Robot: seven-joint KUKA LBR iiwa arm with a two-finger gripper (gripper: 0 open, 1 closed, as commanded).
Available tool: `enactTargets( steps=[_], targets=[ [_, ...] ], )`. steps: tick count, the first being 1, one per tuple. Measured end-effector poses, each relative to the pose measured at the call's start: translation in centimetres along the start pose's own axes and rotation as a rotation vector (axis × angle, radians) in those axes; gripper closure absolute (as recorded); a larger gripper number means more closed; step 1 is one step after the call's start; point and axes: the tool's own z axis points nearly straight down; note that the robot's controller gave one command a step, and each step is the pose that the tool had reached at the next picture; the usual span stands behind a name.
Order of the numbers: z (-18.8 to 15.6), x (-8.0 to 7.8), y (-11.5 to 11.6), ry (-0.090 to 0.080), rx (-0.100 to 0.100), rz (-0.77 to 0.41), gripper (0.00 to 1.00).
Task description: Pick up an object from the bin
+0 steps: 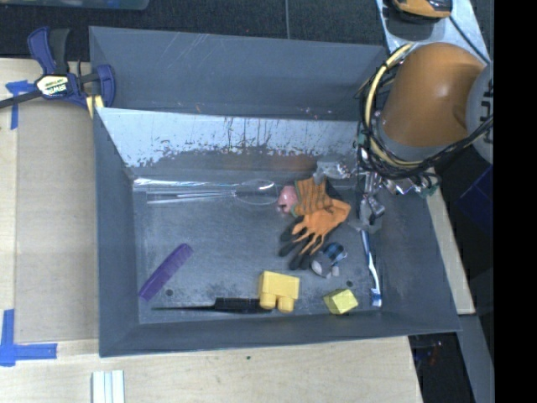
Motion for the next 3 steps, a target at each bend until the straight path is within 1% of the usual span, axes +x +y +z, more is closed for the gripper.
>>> enactTargets(
  steps=[1, 2, 3],
  targets=[
    [2.2, 0.5, -0.3, 0.009, -0.007, -0.106, 0.00],
    [7.1, -0.6, -0.7, -0.002, 0.002, -0.296, 0.00],
    [8.7, -0.9, -1.1, -0.004, 0.002, -0.356, 1.00]
  ],
)
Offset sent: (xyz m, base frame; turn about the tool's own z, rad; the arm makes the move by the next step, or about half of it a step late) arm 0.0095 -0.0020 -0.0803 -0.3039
